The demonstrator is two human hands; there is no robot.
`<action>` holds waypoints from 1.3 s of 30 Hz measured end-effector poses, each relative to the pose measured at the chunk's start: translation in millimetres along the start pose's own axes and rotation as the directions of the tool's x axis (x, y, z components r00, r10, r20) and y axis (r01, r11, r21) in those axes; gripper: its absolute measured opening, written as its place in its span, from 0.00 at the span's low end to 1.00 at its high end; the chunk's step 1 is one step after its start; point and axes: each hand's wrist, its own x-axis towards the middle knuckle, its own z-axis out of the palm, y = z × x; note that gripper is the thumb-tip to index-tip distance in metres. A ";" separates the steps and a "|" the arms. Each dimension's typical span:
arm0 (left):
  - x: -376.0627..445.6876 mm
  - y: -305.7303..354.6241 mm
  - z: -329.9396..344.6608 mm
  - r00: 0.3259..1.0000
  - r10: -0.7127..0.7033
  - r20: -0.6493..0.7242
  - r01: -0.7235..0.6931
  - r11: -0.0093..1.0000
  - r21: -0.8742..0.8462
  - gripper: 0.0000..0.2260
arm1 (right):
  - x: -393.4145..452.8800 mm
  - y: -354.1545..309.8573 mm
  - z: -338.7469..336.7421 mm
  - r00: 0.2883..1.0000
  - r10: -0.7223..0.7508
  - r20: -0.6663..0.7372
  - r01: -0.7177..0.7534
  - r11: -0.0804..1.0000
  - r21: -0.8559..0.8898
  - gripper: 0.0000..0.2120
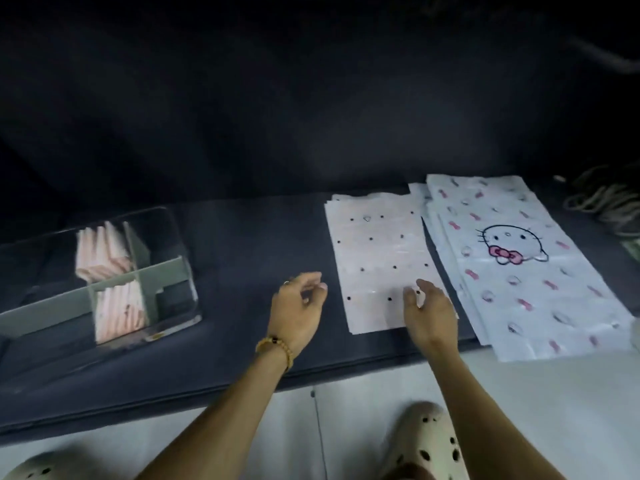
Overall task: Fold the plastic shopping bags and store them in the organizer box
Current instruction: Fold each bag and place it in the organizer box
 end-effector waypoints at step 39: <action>-41.4 -44.9 -121.0 0.964 0.023 0.264 -0.227 0.586 0.778 0.12 | -103.3 -35.3 59.4 0.611 -0.478 0.631 0.730 0.648 -0.216 0.40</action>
